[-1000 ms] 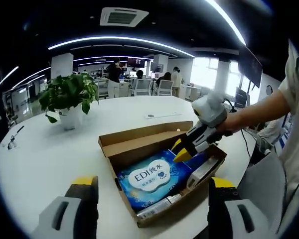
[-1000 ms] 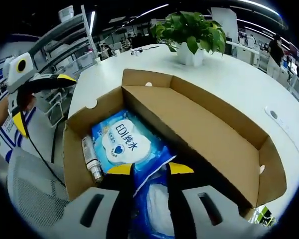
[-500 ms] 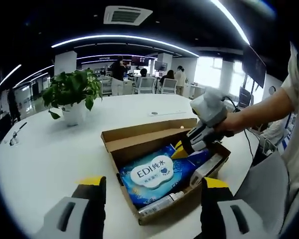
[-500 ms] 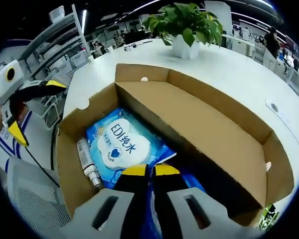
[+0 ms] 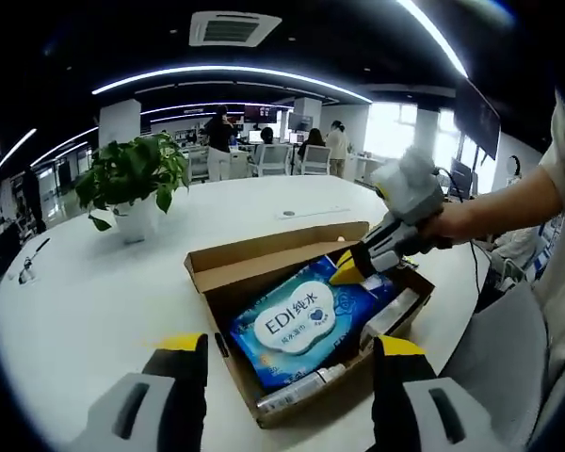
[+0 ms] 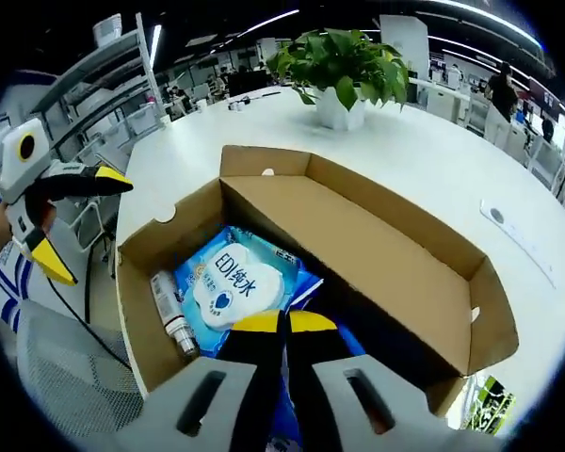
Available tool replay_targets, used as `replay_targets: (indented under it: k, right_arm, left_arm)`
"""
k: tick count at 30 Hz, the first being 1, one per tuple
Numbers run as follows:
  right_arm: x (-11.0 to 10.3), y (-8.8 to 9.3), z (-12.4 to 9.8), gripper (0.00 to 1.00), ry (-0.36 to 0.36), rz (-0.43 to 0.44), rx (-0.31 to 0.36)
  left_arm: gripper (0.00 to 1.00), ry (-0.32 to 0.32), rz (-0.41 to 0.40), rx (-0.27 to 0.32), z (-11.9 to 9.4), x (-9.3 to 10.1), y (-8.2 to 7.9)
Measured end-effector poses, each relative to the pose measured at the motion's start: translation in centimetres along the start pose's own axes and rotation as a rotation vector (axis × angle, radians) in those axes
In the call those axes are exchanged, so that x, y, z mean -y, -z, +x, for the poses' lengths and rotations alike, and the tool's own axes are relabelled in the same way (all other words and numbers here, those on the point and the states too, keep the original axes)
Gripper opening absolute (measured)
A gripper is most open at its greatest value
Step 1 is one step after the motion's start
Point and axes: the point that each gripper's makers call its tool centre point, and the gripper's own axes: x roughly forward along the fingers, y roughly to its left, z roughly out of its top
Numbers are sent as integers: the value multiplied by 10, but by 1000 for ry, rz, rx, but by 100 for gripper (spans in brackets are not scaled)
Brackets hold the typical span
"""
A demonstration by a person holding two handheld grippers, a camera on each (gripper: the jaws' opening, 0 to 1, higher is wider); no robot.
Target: Operate the shoe box by opening the lid, removing the specified soft item, and placing it in the target area until the item is outside and the box remains undamaged.
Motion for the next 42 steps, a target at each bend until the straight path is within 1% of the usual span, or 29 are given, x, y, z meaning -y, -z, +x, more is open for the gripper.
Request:
replay_targets:
  k: [6, 11, 17, 24, 29, 34, 36, 37, 39, 42]
  right_arm:
    - [6, 4, -13, 0, 24, 7, 14]
    - [13, 4, -24, 0, 47, 3, 26]
    - [22, 8, -33, 0, 63, 18, 29]
    - [31, 15, -45, 0, 79, 45, 35]
    - [36, 20, -53, 0, 92, 56, 37]
    - [39, 24, -58, 0, 100, 66, 41]
    - [40, 26, -60, 0, 103, 70, 42]
    - [40, 26, -61, 0, 106, 69, 43]
    - [41, 27, -63, 0, 107, 70, 45]
    - [43, 28, -66, 0, 115, 59, 45]
  left_arm:
    - [70, 10, 20, -16, 6, 2, -2]
    - [66, 8, 24, -38, 13, 0, -1]
    - [62, 13, 30, -53, 22, 1, -3]
    - [57, 30, 32, -88, 36, 4, 2]
    - [51, 38, 5, -121, 53, 1, 8]
    - [41, 37, -6, -154, 64, -2, 12]
    - [37, 38, -25, -168, 68, 0, 12]
    - [36, 44, -48, -173, 73, -1, 14]
    - [35, 55, -88, -189, 79, 0, 18]
    - [33, 67, -110, -223, 91, 3, 26]
